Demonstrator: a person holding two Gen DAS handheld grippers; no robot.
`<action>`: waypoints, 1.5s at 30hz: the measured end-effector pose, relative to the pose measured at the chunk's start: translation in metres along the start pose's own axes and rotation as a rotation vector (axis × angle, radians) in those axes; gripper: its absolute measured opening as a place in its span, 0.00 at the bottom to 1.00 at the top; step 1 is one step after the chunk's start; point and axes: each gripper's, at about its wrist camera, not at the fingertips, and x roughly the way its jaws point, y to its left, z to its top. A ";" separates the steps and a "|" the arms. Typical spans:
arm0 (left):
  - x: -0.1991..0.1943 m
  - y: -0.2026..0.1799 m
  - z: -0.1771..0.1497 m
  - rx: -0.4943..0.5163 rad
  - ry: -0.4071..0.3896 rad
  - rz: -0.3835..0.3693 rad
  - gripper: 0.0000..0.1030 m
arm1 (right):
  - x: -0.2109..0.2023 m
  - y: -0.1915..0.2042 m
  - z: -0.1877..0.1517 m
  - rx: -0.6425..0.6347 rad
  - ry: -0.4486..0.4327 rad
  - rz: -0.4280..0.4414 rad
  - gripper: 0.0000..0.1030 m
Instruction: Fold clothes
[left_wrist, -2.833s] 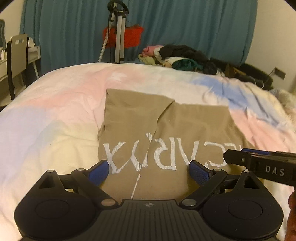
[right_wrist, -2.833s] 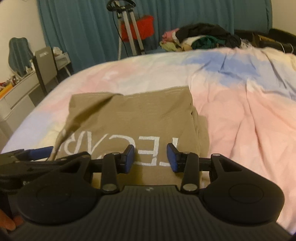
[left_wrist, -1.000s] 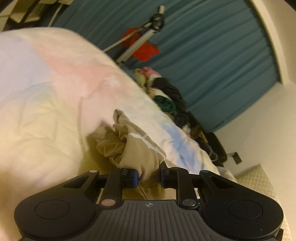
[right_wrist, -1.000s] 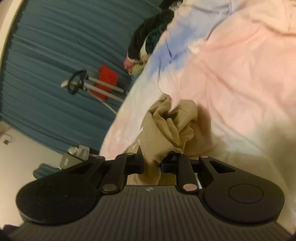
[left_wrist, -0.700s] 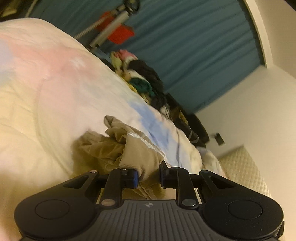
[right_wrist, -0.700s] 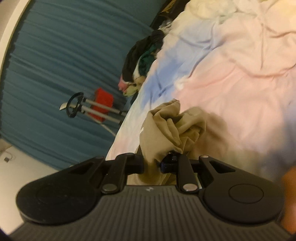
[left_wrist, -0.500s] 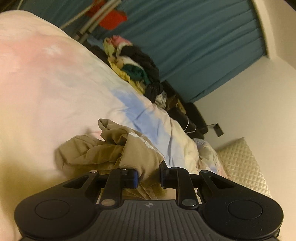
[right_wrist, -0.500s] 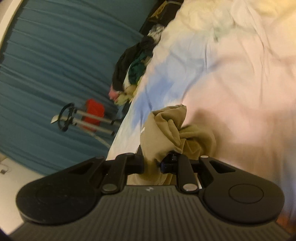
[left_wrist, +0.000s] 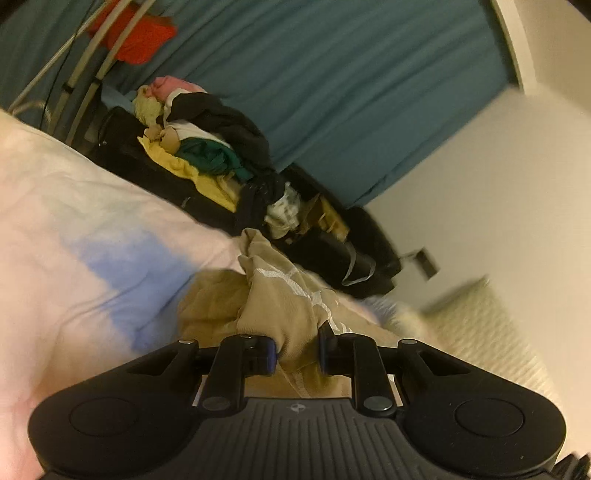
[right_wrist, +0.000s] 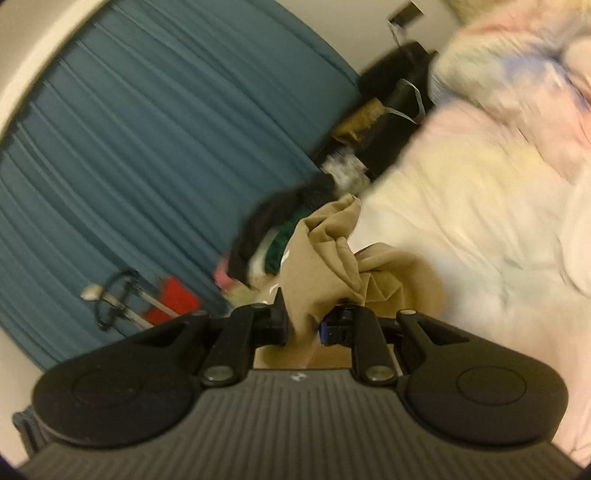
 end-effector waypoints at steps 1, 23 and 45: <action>0.009 0.004 -0.007 0.024 0.008 0.014 0.21 | 0.006 -0.014 -0.011 0.002 0.025 -0.023 0.18; -0.125 -0.032 -0.075 0.389 0.064 0.146 0.55 | -0.111 0.005 -0.084 -0.140 0.158 -0.188 0.21; -0.360 -0.057 -0.139 0.559 -0.223 0.142 1.00 | -0.268 0.097 -0.171 -0.585 -0.119 -0.014 1.00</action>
